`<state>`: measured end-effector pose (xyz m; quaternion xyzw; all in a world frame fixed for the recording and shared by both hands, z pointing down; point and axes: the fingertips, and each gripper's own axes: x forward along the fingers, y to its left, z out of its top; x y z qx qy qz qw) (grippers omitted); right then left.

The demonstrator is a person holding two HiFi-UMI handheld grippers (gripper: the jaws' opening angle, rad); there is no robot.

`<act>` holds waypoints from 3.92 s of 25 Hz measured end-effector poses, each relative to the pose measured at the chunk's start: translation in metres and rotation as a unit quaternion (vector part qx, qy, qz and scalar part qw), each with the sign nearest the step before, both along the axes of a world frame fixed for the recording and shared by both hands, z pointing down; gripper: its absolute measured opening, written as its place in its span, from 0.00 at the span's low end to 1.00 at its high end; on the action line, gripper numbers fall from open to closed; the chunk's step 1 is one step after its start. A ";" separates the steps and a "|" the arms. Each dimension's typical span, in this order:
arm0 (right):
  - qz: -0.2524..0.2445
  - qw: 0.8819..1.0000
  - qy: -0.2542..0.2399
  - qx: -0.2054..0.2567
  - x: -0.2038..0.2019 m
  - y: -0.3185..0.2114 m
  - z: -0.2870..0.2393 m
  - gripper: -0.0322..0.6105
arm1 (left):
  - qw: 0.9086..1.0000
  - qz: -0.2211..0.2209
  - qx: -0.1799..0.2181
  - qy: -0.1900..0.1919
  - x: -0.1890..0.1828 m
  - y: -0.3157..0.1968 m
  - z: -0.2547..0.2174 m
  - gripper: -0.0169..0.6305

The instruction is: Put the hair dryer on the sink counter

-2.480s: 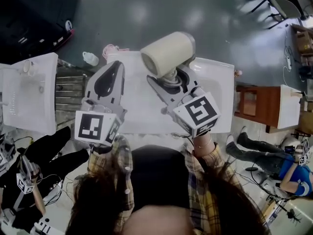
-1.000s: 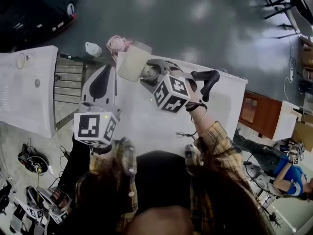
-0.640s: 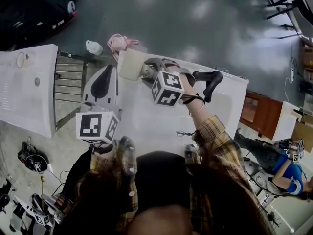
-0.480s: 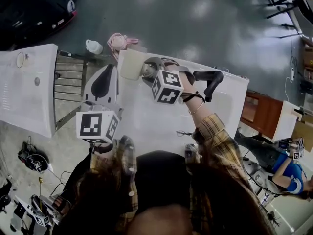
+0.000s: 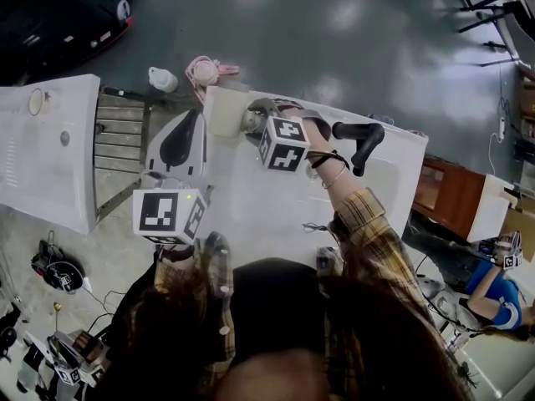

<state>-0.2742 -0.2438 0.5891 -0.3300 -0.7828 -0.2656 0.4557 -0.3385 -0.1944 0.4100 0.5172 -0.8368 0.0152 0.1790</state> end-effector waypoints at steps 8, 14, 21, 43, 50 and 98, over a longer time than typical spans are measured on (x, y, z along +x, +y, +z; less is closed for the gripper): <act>-0.027 0.999 0.012 0.033 -0.002 -0.004 0.024 0.44 | 1.000 0.002 -0.004 0.000 -0.002 0.000 0.006 0.07; -0.021 0.999 0.029 0.004 -0.001 -0.001 0.024 0.45 | 1.000 0.004 -0.005 -0.001 -0.004 -0.001 0.007 0.07; -0.017 1.000 0.013 -0.001 -0.003 -0.003 0.022 0.45 | 1.000 0.009 -0.005 -0.004 0.000 -0.005 0.006 0.07; 0.052 0.997 -0.044 -0.023 -0.002 -0.013 -0.015 0.51 | 0.999 0.026 0.011 -0.029 0.011 -0.014 -0.015 0.07; 0.105 0.988 -0.096 -0.052 -0.003 -0.010 -0.057 0.51 | 0.998 0.037 0.026 -0.051 0.025 -0.016 -0.036 0.07; 0.392 0.751 -0.472 -0.244 0.195 -0.056 -0.334 0.07 | 0.964 0.211 0.133 -0.093 0.208 -0.062 -0.143 0.07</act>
